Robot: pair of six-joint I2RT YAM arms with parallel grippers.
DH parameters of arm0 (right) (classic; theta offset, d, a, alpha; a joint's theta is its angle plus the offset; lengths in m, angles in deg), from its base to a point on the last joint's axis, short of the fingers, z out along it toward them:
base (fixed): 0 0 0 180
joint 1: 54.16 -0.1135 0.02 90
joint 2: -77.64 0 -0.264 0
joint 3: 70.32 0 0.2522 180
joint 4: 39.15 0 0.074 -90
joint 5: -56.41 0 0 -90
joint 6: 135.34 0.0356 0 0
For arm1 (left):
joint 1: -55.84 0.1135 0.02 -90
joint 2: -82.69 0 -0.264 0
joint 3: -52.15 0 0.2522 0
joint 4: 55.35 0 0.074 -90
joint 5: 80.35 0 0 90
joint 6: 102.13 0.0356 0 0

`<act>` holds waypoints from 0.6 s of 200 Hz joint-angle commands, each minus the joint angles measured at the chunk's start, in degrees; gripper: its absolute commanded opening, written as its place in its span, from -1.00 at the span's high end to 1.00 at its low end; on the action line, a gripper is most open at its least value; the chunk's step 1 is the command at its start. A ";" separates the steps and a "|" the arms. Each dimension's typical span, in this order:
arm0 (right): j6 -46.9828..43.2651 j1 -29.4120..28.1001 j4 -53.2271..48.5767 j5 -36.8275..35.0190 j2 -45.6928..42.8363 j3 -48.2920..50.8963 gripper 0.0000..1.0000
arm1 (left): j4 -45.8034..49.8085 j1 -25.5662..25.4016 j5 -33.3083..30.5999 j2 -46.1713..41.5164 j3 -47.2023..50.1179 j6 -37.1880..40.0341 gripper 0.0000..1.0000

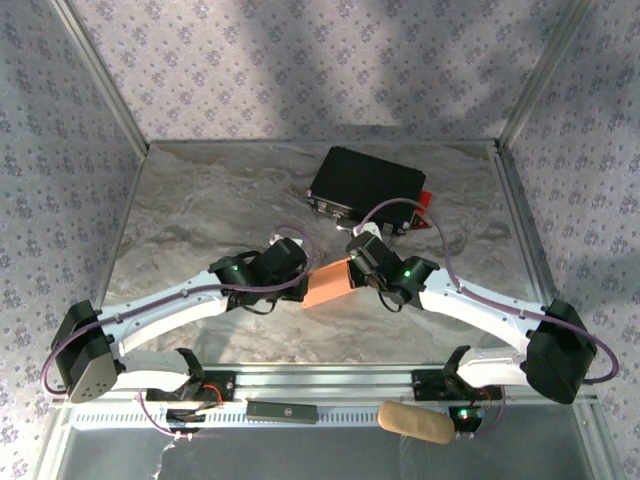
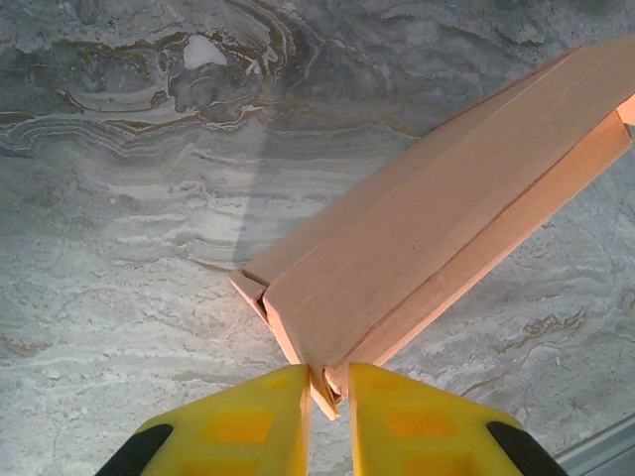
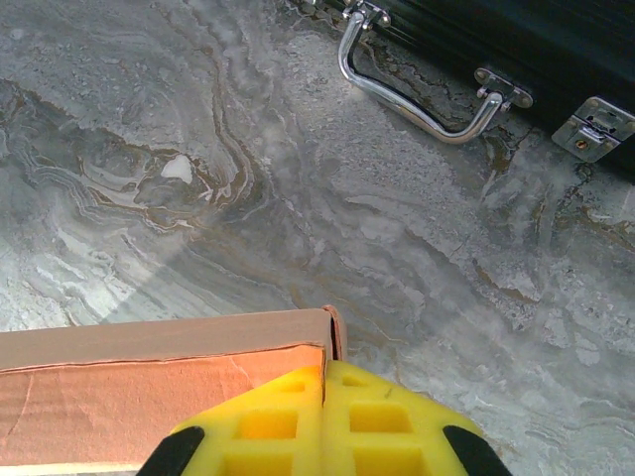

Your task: Fold the paper box

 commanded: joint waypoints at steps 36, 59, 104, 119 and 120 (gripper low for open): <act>1.81 -0.25 -1.38 -0.95 -0.38 -0.60 1.00 | -1.87 -0.53 -0.93 0.58 -2.58 -1.52 0.70; 1.79 -0.23 -1.71 -1.08 -0.34 -0.76 1.00 | -0.95 -0.58 -0.87 1.13 -3.75 -1.61 0.78; 2.11 -0.08 -2.12 -0.83 -0.49 -0.96 1.00 | -0.56 -0.57 -0.71 2.23 -4.20 -2.58 0.79; 2.25 0.05 -2.39 -0.57 -0.45 -1.06 1.00 | -0.48 -0.58 -0.69 2.60 -4.46 -2.91 0.79; 2.25 0.04 -2.43 -0.56 -0.47 -1.06 1.00 | -0.50 -0.58 -0.69 2.61 -4.50 -2.93 0.79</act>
